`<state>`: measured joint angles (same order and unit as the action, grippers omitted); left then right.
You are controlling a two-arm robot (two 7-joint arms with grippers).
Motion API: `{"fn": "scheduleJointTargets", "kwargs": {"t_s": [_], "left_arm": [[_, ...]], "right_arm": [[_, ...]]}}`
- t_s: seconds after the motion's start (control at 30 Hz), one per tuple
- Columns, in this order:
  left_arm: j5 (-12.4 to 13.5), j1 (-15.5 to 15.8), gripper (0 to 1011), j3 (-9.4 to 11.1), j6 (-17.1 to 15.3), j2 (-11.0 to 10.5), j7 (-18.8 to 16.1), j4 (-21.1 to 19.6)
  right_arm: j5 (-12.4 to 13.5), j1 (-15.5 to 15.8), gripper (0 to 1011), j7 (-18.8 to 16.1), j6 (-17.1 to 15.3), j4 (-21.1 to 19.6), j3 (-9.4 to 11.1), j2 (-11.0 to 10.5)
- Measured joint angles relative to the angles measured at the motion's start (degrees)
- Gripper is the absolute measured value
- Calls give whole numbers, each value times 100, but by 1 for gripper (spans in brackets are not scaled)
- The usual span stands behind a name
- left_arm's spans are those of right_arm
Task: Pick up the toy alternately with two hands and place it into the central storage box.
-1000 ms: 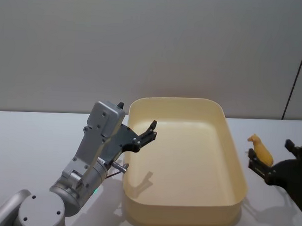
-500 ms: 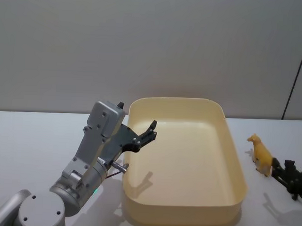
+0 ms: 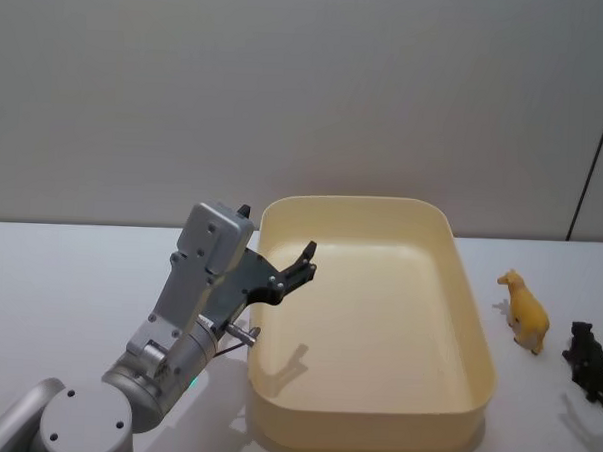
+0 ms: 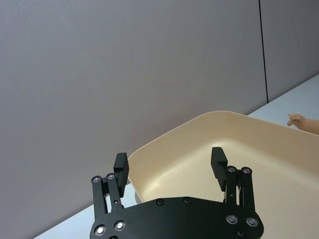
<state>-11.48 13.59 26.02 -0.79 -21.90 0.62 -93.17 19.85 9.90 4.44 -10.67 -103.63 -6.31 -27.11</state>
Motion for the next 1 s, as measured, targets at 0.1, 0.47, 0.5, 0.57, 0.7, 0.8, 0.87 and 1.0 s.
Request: {"fn": "scheduleJointTargets", "kwargs": {"t_s": [0.1, 0.47, 0.5, 0.57, 0.7, 0.8, 0.87, 1.0], "left_arm": [[0, 0, 1002, 0, 0, 0, 0, 0], [0, 0, 1002, 0, 0, 0, 0, 0], [0, 0, 1002, 0, 0, 0, 0, 0], [0, 0, 1002, 0, 0, 0, 0, 0], [0, 0, 1002, 0, 0, 0, 0, 0], [0, 0, 1002, 0, 0, 0, 0, 0], [0, 0, 1002, 0, 0, 0, 0, 0], [0, 0, 1002, 0, 0, 0, 0, 0]], "right_arm": [[4, -7, 1003, -3, -68, 61, 12, -3], [-99, -322, 1003, -200, -245, 588, -11, 104], [-112, -363, 1003, -223, -246, 645, -21, 123], [-165, -471, 1003, -309, -244, 785, -49, 172], [-252, -676, 1004, -443, -205, 1047, -104, 268], [-306, -799, 943, -526, -171, 1209, -139, 330], [-329, -851, 915, -560, -159, 1275, -152, 357], [-384, -971, 798, -638, -127, 1429, -184, 413]]}}
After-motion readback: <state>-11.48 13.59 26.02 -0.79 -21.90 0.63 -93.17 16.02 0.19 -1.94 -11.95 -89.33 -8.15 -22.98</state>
